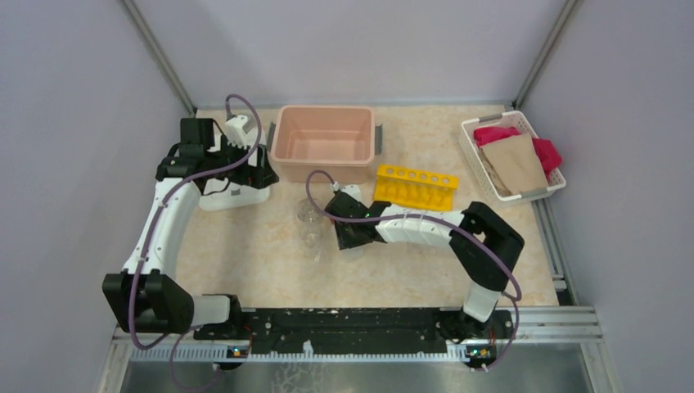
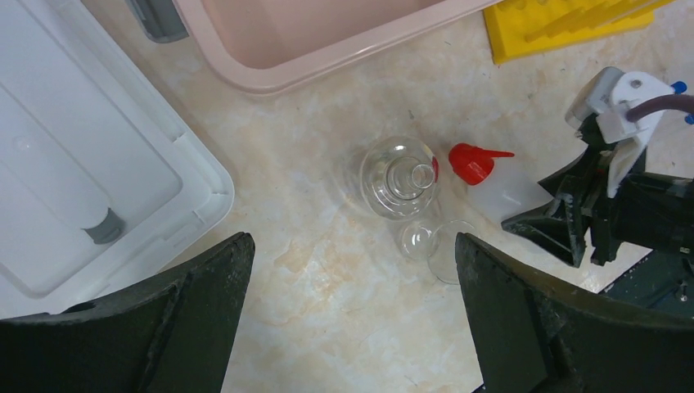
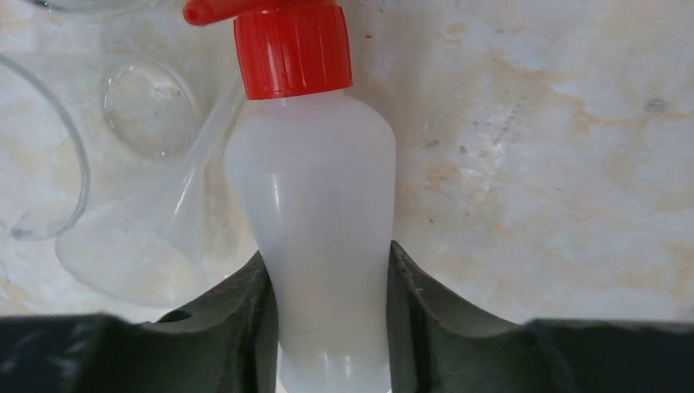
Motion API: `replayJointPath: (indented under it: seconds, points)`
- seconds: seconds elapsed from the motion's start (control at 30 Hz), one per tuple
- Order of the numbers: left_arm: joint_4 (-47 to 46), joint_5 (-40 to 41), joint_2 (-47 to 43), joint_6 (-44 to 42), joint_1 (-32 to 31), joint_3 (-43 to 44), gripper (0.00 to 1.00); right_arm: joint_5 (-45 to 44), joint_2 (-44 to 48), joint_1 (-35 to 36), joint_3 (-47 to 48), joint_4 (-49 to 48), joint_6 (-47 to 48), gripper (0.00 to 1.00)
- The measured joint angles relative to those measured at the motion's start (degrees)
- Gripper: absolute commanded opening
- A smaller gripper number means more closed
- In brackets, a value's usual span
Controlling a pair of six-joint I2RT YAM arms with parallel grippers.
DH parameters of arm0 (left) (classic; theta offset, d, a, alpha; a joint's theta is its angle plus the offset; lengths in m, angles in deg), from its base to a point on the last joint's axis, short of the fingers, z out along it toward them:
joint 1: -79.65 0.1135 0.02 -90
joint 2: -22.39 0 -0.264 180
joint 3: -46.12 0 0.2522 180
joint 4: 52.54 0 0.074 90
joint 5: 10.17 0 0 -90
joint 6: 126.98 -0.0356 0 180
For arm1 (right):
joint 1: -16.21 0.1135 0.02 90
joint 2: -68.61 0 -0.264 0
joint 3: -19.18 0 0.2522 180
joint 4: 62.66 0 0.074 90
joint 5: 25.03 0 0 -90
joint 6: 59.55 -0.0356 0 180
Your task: Organize the chemistry lab equipment
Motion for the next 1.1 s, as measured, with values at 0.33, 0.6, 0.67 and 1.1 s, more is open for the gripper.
replayJointPath:
  seconds: [0.33,0.6,0.67,1.1]
  points:
    - [0.57,-2.29,0.66,-1.16,0.07,0.22,0.99,-1.66,15.72,-3.08,13.16,12.13,4.48,0.24]
    - [0.52,-5.46,0.79,-1.36,0.07,0.20,0.99,-1.95,6.91,-14.40,41.57,13.62,7.96,0.24]
    - [0.52,-5.77,0.79,-1.53,0.07,0.17,0.99,-2.93,-0.17,-15.30,49.68,14.53,9.14,0.24]
    - [0.07,-6.32,0.68,-3.32,0.07,-0.94,0.99,-4.83,-34.95,-19.39,71.67,24.50,9.38,0.34]
